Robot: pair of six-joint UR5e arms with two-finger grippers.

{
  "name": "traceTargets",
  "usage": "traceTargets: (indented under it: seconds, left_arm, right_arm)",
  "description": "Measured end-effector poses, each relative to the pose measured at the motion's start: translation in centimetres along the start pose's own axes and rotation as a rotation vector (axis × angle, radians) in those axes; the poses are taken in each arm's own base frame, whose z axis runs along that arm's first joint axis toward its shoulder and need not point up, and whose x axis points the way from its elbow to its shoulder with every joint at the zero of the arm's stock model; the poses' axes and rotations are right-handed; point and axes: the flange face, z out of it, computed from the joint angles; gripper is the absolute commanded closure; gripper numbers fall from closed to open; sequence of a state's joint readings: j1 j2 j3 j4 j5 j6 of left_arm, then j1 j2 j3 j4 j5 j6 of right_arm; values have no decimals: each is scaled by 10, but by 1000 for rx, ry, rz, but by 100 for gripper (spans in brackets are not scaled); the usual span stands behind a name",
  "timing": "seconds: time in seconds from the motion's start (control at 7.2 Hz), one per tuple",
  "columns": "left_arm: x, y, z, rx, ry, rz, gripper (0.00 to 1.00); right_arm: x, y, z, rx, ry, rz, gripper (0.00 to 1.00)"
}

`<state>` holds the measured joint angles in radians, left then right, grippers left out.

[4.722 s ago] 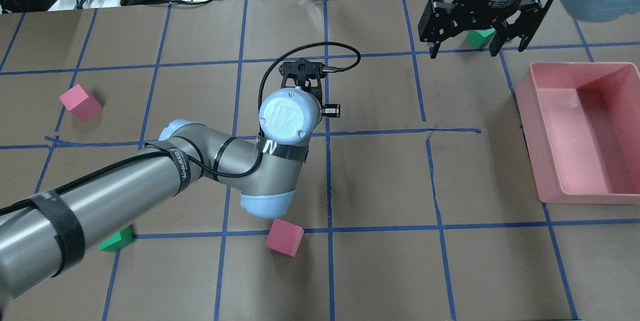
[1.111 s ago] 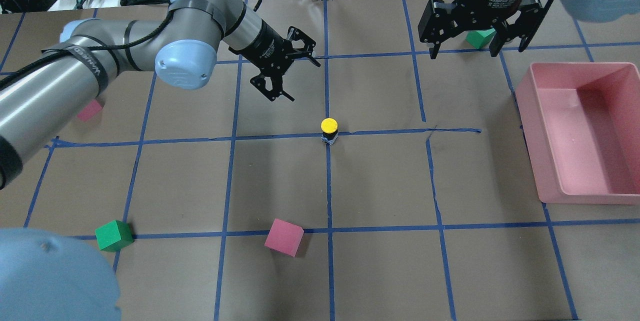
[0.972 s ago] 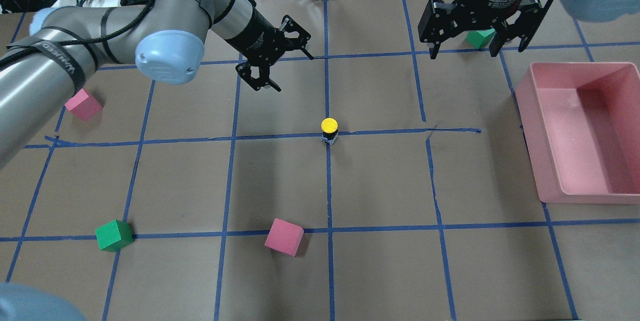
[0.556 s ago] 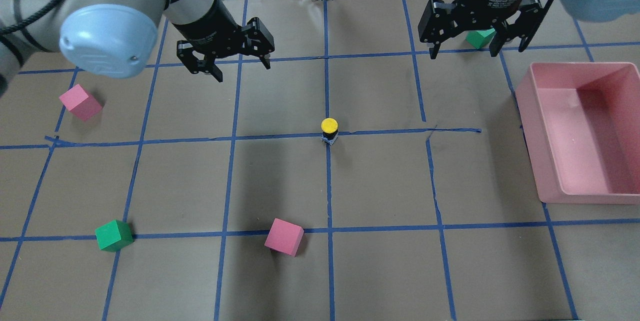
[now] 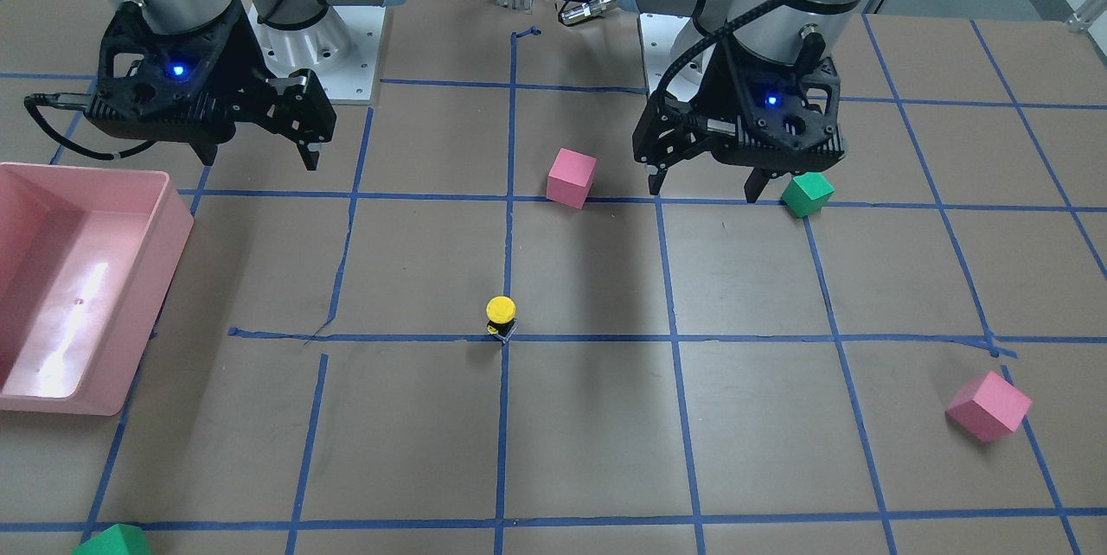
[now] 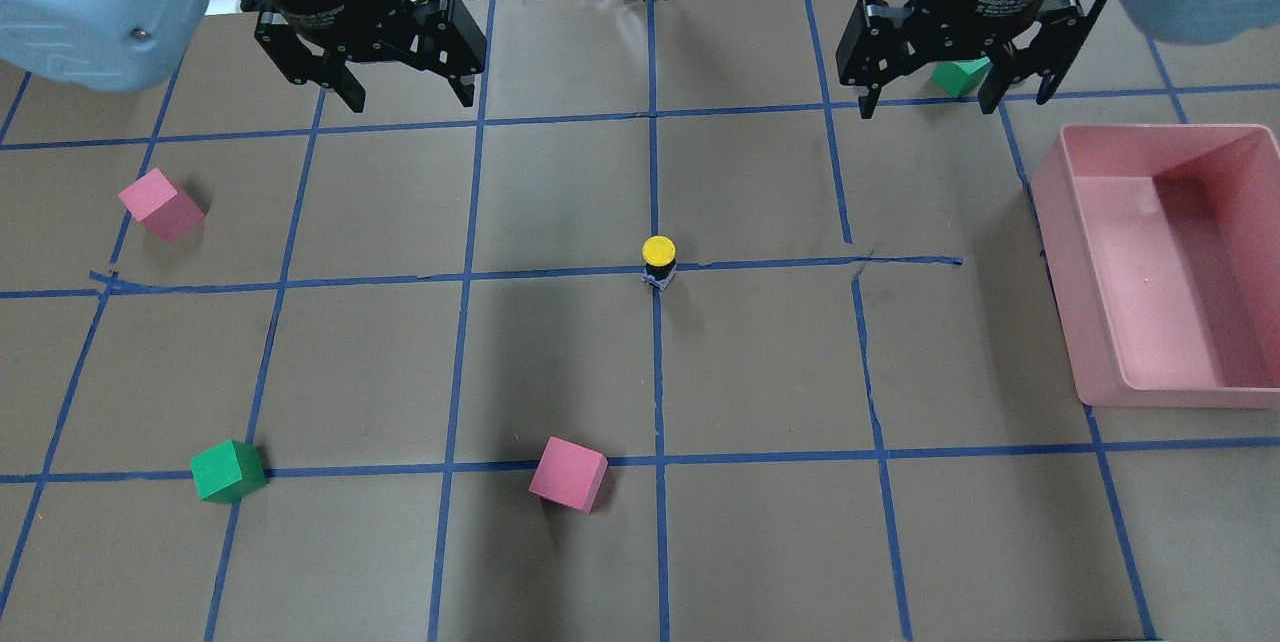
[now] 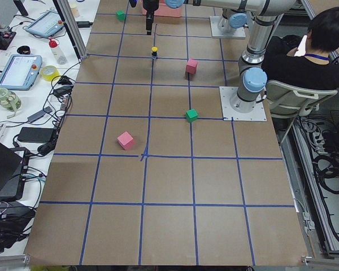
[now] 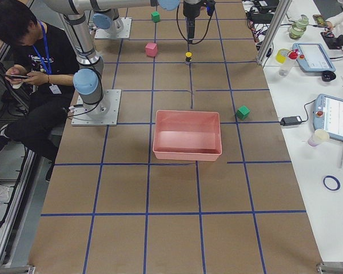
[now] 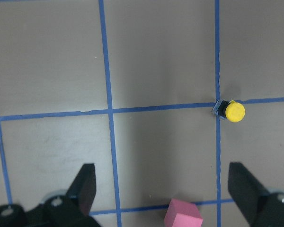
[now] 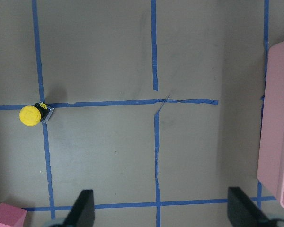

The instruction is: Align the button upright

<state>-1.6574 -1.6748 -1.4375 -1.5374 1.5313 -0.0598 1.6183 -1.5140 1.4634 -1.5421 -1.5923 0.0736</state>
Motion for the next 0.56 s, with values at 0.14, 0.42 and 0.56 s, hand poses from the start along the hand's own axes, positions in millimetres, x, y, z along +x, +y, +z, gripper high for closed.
traceTargets:
  seconds: [0.14, 0.42, 0.56]
  left_arm:
    - [-3, 5, 2, -42, -20, -6, 0]
    - [-8, 10, 5, -82, -52, -11, 0]
    - [-8, 10, 6, -88, -55, -10, 0]
  right_arm:
    - [0, 0, 0, 0, 0, 0, 0]
    - [0, 0, 0, 0, 0, 0, 0]
    - [0, 0, 0, 0, 0, 0, 0]
